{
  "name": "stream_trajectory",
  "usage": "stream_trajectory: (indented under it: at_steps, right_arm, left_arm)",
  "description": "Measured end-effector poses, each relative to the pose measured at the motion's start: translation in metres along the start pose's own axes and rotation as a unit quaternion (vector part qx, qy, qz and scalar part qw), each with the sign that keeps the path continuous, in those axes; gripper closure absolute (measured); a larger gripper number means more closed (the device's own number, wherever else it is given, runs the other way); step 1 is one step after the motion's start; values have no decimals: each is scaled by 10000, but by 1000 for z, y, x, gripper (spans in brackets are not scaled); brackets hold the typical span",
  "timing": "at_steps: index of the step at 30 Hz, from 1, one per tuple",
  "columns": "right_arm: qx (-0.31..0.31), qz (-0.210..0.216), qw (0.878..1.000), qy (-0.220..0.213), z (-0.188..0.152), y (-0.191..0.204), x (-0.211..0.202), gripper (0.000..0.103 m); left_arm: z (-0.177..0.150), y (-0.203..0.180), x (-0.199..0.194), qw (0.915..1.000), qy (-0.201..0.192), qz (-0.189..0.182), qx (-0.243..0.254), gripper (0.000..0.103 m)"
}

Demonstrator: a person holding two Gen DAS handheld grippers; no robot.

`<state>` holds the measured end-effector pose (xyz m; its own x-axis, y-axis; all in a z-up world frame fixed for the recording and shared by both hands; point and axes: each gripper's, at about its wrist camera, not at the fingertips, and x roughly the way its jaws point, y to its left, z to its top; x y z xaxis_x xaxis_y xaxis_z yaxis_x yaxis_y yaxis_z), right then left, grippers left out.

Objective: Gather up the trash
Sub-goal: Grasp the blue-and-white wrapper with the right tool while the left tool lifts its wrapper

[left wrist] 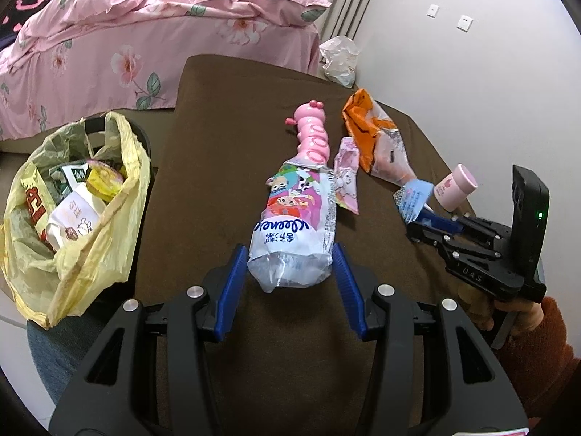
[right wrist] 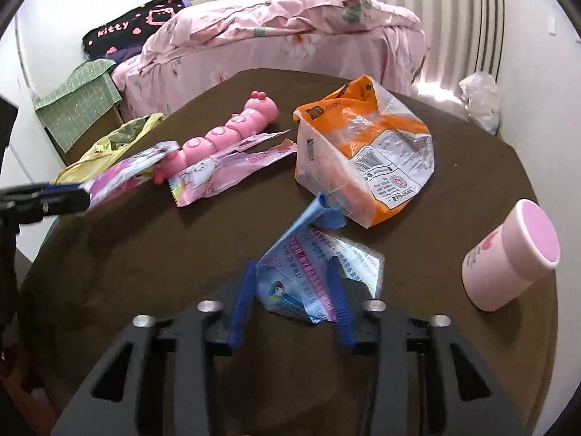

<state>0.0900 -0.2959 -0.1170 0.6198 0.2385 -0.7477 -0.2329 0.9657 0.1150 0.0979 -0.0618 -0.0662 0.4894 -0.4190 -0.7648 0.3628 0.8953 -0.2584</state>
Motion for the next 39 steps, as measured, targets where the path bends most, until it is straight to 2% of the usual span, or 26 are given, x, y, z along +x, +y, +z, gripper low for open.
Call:
stream_trajectory:
  at_steps: [3, 5, 15, 19, 20, 21, 22, 23, 24, 26, 28, 33, 34, 39]
  right_arm:
    - [24, -24, 10000, -71, -5, -2, -8, 88]
    - [13, -36, 9999, -123, -8, -3, -15, 96]
    - [53, -154, 9995, -275, -24, -5, -47, 96]
    - [239, 10, 9993, -272, -31, -10, -55, 94]
    - [307, 32, 9992, -255, -33, -12, -56, 92]
    - [372, 58, 9989, -272, -36, -14, -60, 74]
    - [417, 124, 9984, -353, -39, -17, -65, 46]
    - [449, 181, 9979, -419, -42, -18, -68, 42]
    - [504, 208, 9978, -378, -45, -22, -69, 42]
    - [527, 86, 9982, -273, -47, -26, -65, 42]
    - [537, -213, 9980, -249, -47, -28, -58, 41]
    - [586, -331, 9977, 51, -44, -20, -27, 41]
    - [465, -471, 9978, 48, -42, -15, -27, 51]
    - [352, -506, 9981, -88, -43, -11, -32, 53]
  left_arm:
    - [1, -6, -4, 9999, -20, 5, 111, 56]
    - [0, -9, -6, 9999, -27, 25, 151, 56]
    - [7, -16, -10, 9991, -243, 343, 94, 56]
    - [8, -17, -15, 9993, -213, 207, 218, 56]
    - [7, -19, -17, 9992, -205, 180, 305, 56]
    - [7, -21, -20, 9989, -202, 153, 399, 56]
    - [7, -22, -23, 9987, -192, 87, 471, 56]
    - [6, -22, -26, 9986, -182, -6, 506, 54]
    - [6, -21, -29, 9985, -188, -159, 495, 50]
    - [7, -18, -30, 9985, -252, -220, 439, 48]
    - [8, -16, -24, 9990, -239, -54, 379, 48]
    - [1, -12, -2, 9992, -45, 314, 231, 48]
    - [-1, -12, 0, 9993, -8, 308, 190, 48]
    - [-6, -14, 9, 9997, 89, 228, -11, 48]
